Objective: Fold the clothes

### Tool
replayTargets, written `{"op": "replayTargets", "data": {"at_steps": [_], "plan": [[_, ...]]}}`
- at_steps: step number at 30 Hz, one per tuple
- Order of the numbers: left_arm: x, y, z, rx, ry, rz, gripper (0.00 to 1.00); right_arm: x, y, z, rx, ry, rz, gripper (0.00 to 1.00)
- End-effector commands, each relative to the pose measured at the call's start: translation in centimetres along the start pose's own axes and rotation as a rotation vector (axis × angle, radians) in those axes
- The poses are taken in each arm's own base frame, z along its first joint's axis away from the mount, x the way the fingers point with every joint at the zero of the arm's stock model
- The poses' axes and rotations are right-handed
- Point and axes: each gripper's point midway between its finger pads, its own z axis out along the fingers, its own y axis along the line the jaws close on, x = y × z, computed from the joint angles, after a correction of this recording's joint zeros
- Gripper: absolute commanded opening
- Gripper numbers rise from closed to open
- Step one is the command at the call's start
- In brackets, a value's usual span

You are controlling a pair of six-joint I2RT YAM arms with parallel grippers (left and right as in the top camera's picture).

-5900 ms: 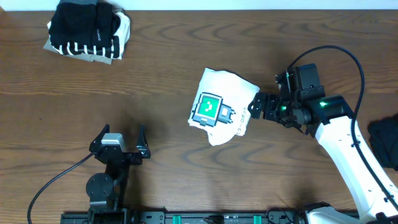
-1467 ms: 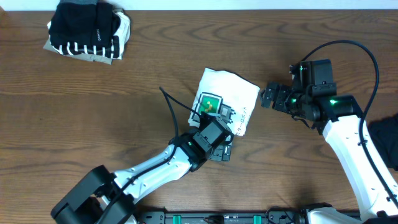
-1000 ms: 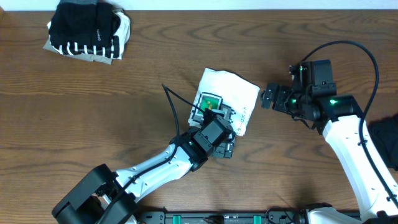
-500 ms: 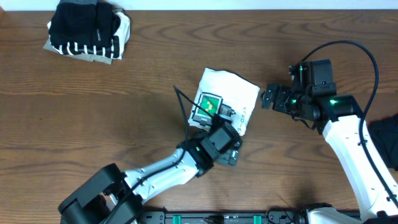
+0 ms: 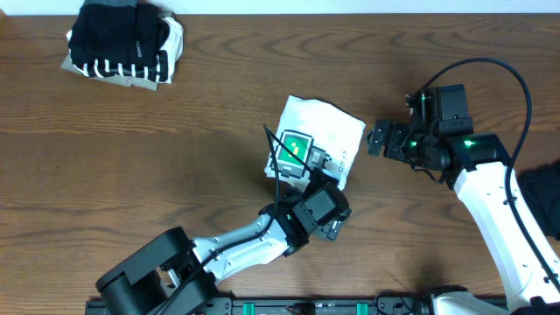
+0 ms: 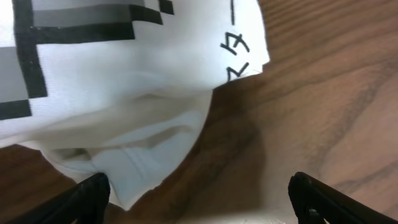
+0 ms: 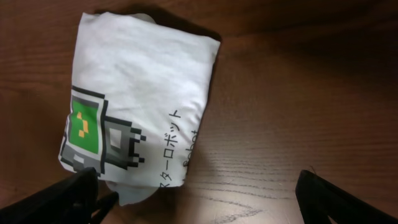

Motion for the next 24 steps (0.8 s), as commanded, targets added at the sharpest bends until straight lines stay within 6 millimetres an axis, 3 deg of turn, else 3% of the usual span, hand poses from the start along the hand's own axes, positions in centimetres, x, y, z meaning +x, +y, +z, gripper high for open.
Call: {"op": "replayTargets", "data": {"at_steps": [1, 6, 14, 24], "plan": [[-1.5, 1.0, 0.0, -0.038, -0.038, -0.026, 0.93, -0.4, -0.1, -0.5, 0.001, -0.016, -0.009, 0.99], [-1.7, 2.2, 0.2, -0.061, -0.032, -0.091, 0.93, -0.3, -0.1, -0.5, 0.002, -0.013, -0.016, 0.99], [-1.2, 1.7, 0.2, -0.034, -0.007, -0.091, 0.93, -0.3, -0.1, -0.5, 0.001, -0.014, -0.016, 0.99], [-0.8, 1.2, 0.2, -0.008, 0.012, -0.088, 0.74, -0.2, -0.2, -0.5, 0.003, -0.009, -0.015, 0.99]]}}
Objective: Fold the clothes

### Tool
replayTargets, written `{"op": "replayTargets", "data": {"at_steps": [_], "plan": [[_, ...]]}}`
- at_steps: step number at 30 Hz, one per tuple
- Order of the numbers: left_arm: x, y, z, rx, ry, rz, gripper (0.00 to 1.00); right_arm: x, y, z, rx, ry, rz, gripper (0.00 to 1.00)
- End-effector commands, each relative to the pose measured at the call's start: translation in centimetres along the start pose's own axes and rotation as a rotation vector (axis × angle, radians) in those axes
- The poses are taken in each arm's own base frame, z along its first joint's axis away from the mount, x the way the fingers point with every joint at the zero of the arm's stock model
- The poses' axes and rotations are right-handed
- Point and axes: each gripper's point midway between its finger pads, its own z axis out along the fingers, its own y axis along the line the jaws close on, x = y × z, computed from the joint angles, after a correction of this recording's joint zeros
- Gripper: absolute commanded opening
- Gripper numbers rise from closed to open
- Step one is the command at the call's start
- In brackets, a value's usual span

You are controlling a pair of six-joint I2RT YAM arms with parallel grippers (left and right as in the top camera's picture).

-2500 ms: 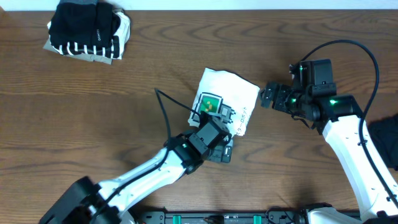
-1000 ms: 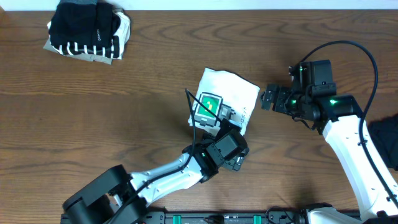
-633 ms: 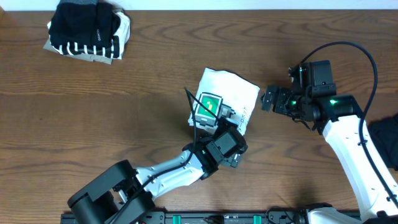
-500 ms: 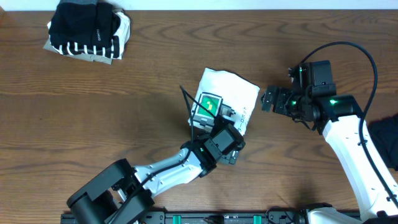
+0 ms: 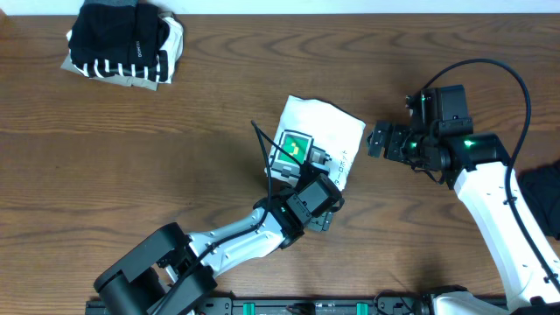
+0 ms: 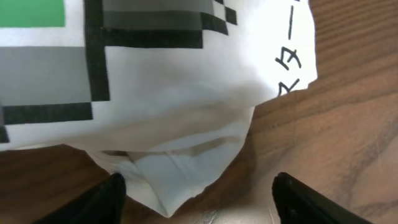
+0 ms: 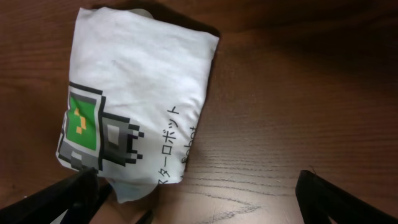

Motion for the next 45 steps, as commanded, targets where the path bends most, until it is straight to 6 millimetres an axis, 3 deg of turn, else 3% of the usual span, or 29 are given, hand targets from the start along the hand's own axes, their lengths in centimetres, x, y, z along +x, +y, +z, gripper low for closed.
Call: {"op": "replayTargets", "data": {"at_steps": [1, 6, 8, 14, 20, 24, 28, 33, 37, 38, 40, 41, 45], "plan": [[-0.5, -0.5, 0.0, 0.011, -0.005, 0.001, 0.72, -0.5, -0.1, -0.5, 0.000, -0.019, -0.010, 0.99], [-0.5, -0.4, 0.0, 0.009, -0.004, 0.001, 0.71, -0.5, -0.1, -0.5, 0.000, -0.018, -0.010, 0.99], [-0.4, -0.4, 0.2, 0.006, 0.000, 0.002, 0.63, -0.5, -0.1, -0.5, 0.000, -0.019, -0.010, 0.99], [-0.6, -0.2, 0.5, 0.005, -0.005, -0.006, 0.25, -0.3, -0.1, -0.5, 0.003, -0.011, -0.008, 0.99], [-0.9, -0.3, 0.1, 0.010, -0.014, 0.000, 0.19, -0.2, -0.2, -0.5, 0.004, -0.008, -0.008, 0.99], [-2.2, 0.2, -1.9, -0.010, -0.065, 0.022, 0.10, -0.2, -0.2, -0.5, 0.004, -0.008, -0.008, 0.99], [-4.5, 0.5, -6.0, -0.005, -0.168, 0.002, 0.06, -0.1, -0.2, -0.5, 0.004, -0.004, -0.007, 0.98], [-7.4, 1.1, -11.6, 0.017, -0.328, -0.040, 0.06, 0.5, 0.3, -0.5, -0.023, 0.023, -0.005, 0.97], [-8.4, 1.1, -14.2, 0.048, -0.395, -0.060, 0.06, 0.8, 0.5, -0.5, -0.039, 0.040, -0.002, 0.99], [-8.2, 1.1, -14.2, 0.049, -0.387, -0.058, 0.16, 0.8, 0.5, -0.5, -0.041, 0.041, -0.002, 0.99], [-7.2, 1.1, -13.2, 0.046, -0.334, -0.043, 0.54, 0.8, 0.6, -0.5, -0.042, 0.041, 0.002, 0.99], [-6.5, 1.0, -12.4, 0.046, -0.296, -0.047, 0.66, 0.8, 0.6, -0.5, -0.042, 0.041, 0.007, 0.99], [-3.3, 0.5, -7.6, 0.035, -0.116, -0.101, 0.70, 0.9, 0.5, -0.5, -0.041, 0.042, 0.010, 0.99]]}}
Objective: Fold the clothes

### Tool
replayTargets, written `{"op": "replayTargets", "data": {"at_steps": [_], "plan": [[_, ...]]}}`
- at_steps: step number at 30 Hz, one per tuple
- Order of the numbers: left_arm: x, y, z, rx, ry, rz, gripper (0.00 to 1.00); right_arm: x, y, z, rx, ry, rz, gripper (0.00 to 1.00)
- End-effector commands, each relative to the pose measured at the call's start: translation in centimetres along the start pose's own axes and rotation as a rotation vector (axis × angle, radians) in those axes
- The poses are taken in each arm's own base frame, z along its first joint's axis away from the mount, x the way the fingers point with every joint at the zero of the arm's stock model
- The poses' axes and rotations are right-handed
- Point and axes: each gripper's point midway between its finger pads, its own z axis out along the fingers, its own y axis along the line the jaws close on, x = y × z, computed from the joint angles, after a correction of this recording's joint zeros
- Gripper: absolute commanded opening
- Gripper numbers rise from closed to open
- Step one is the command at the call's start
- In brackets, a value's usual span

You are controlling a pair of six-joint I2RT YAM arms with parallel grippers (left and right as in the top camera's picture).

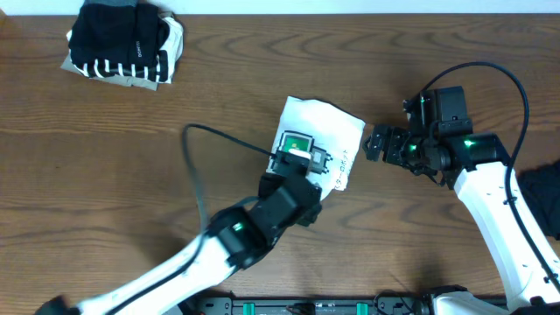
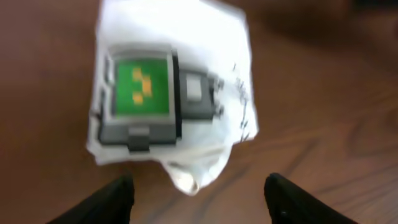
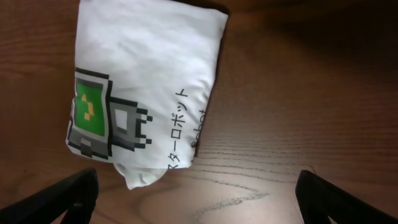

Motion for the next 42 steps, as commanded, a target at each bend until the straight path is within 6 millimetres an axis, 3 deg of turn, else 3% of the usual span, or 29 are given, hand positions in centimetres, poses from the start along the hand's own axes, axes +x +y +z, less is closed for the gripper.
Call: {"op": "replayTargets", "data": {"at_steps": [1, 5, 7, 23, 27, 34, 40, 42], "plan": [[3.0, -0.3, 3.0, -0.010, 0.134, -0.059, 0.70, -0.3, 0.2, -0.5, -0.013, -0.010, 0.002, 0.99], [6.3, -0.9, 6.5, -0.003, 0.250, -0.085, 0.70, -0.2, 0.1, -0.5, -0.012, -0.008, 0.001, 0.99], [7.0, -1.0, 7.4, -0.001, 0.270, -0.076, 0.70, -0.2, 0.1, -0.5, -0.011, -0.009, 0.001, 0.99], [7.6, -1.4, 9.3, 0.015, 0.270, -0.029, 0.66, -0.5, 0.2, -0.5, -0.015, -0.018, -0.001, 0.99], [7.6, -1.4, 9.3, 0.018, 0.267, -0.024, 0.53, -0.4, 0.2, -0.5, -0.014, -0.015, -0.001, 0.99], [7.1, -1.5, 9.6, 0.029, 0.250, 0.003, 0.50, -0.1, 0.1, -0.5, -0.008, -0.002, 0.003, 0.99], [7.1, -0.9, 9.8, 0.017, 0.252, -0.009, 0.29, 0.1, 0.0, -0.5, -0.005, 0.004, 0.001, 0.99], [7.1, -0.9, 9.8, 0.017, 0.252, -0.008, 0.15, 0.1, 0.0, -0.5, -0.005, 0.004, 0.001, 0.99]]}}
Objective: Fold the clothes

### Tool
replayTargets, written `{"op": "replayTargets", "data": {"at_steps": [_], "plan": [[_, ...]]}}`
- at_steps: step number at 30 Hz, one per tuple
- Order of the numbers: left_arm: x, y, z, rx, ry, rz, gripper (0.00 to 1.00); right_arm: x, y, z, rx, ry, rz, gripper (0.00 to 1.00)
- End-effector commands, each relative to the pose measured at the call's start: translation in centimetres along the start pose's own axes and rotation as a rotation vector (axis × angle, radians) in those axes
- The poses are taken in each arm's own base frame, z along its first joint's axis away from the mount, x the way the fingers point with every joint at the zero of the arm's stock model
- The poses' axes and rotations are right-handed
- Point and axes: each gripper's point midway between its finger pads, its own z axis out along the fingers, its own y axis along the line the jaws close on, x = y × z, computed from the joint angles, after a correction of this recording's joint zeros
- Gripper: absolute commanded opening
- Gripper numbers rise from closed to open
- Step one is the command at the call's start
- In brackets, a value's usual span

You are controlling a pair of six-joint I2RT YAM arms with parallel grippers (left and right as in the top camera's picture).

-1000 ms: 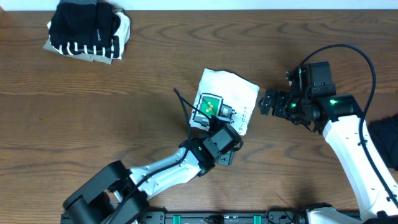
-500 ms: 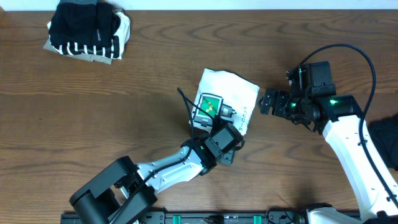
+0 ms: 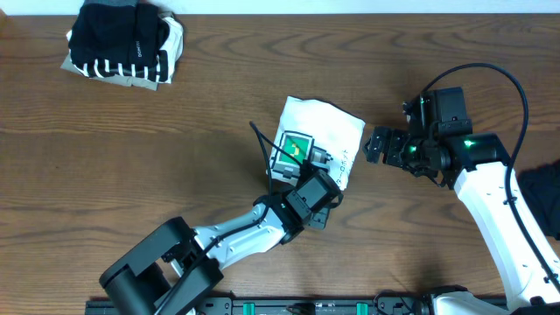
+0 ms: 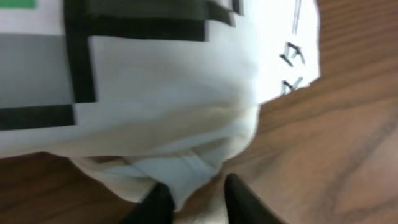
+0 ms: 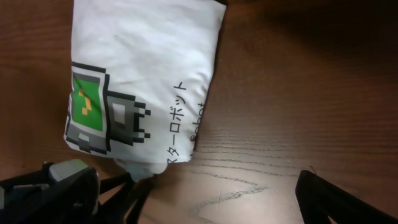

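The folded white T-shirt (image 3: 322,131) with a pixel-robot print lies mid-table, also seen in the right wrist view (image 5: 149,74). A loose flap of it (image 4: 177,177) sticks out of the lower edge. My left gripper (image 4: 198,202) is low at that flap. Its jaws are open but narrowed: the flap's tip lies between them, against the left finger (image 4: 155,202), and the right finger stands apart. The right wrist view shows the left gripper (image 5: 132,186) at the flap too. My right gripper (image 3: 376,144) hovers wide open to the right of the shirt, holding nothing.
A stack of folded black and striped clothes (image 3: 122,39) sits at the far left corner. A dark garment (image 3: 544,197) lies at the right edge. The table's far edge (image 3: 280,12) runs along the top.
My left gripper was raised back from the shirt with jaws wide. Now it is low at the lower edge with jaws narrowed round the protruding flap. The right arm has barely shifted.
My left gripper stood wide open, low at the shirt's lower flap, at the first two moments. Then it was lifted away, with the whole folded shirt in its view. Now it is back down at the flap with jaws closer together. The right gripper stayed open beside the shirt.
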Motion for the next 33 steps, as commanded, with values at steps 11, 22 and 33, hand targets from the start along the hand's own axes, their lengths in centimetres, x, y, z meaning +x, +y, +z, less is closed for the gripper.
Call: {"op": "replayTargets", "data": {"at_steps": [11, 22, 33], "plan": [[-2.9, -1.0, -3.8, -0.003, -0.033, 0.054, 0.06, -0.3, 0.1, -0.5, -0.009, -0.011, -0.002, 0.99], [-11.0, -3.2, -18.7, 0.067, -0.314, 0.061, 0.06, 0.4, -0.1, -0.5, 0.000, 0.015, 0.005, 0.99], [-13.0, -1.6, -26.1, 0.065, -0.530, 0.051, 0.06, 1.8, 1.1, -0.7, -0.074, 0.082, 0.015, 0.99]]}}
